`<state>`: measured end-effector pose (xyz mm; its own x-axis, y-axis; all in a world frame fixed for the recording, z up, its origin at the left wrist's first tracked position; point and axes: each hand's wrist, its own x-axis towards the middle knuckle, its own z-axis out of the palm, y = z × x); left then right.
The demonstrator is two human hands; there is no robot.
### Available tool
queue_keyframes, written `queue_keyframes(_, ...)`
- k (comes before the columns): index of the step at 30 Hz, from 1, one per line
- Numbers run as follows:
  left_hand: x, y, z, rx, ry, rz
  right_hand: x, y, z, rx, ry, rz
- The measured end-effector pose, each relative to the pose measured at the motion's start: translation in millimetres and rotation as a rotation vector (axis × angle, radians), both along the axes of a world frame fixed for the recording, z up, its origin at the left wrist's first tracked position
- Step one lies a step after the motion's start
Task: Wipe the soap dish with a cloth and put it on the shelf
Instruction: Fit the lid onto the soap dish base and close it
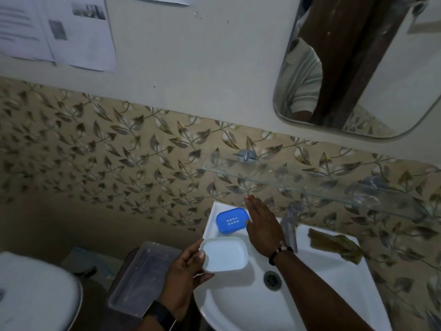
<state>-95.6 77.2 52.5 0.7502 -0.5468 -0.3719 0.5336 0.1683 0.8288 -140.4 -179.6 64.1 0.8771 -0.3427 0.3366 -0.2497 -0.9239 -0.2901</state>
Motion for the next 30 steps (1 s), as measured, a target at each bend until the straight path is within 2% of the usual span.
queue_keyframes(7, 7, 20, -3, 0.014, -0.016, 0.065, 30, 0, -39, 0.038, 0.205, 0.017)
queue_keyframes(12, 15, 30, 1, 0.051, -0.041, 0.113, 36, -1, -85, -0.007, 0.487, -0.036)
queue_keyframes(18, 29, 36, 5, 0.046, -0.036, 0.160, 46, -2, -105, -0.077, 0.458, -0.081)
queue_keyframes(22, 35, 30, 4, 0.043, -0.040, 0.158, 40, -3, -94, -0.211, 0.406, -0.068)
queue_keyframes(30, 40, 22, 4, 0.007, -0.054, 0.144, 18, 0, -71, -0.206, 0.240, -0.063)
